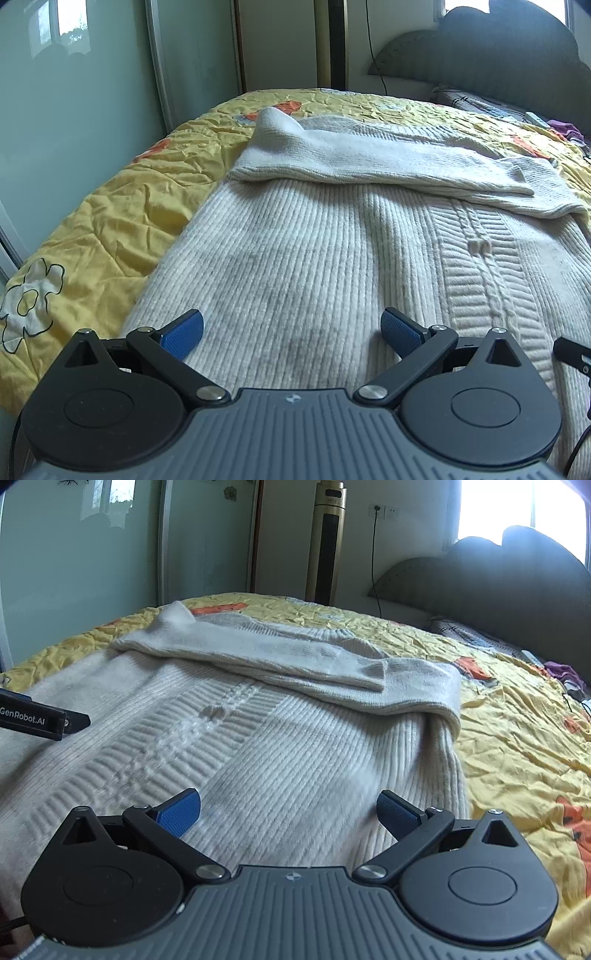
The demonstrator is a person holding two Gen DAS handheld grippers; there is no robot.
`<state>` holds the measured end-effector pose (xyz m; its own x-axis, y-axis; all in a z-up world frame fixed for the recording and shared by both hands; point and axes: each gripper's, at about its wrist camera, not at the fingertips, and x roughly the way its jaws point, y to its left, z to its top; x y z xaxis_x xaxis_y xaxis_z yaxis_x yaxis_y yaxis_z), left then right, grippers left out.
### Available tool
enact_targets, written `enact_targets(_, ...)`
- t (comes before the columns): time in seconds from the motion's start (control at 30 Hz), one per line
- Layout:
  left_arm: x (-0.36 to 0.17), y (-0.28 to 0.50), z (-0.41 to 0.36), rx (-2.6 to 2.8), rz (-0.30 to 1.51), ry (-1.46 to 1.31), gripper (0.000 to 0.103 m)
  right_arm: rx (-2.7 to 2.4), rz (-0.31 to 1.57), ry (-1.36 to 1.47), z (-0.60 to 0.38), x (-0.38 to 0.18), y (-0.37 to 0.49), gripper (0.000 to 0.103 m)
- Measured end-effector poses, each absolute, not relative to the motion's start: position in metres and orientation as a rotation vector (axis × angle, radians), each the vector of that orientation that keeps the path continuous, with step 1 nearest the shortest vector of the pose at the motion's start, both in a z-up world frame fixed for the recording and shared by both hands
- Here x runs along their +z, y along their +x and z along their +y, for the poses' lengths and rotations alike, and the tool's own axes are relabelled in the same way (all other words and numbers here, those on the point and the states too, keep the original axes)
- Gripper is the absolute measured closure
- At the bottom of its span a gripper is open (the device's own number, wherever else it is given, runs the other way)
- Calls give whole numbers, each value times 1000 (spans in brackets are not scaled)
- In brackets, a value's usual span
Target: Fold small clothes
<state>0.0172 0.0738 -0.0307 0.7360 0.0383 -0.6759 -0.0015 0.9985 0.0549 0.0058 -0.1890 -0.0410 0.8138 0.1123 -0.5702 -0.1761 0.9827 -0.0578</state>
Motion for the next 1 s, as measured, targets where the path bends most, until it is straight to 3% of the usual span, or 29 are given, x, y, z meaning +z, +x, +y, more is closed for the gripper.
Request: enact_targets(1.0, -22, -29, 96, -103, 730, 46, 0, 308, 649, 21, -202, -14, -48, 9)
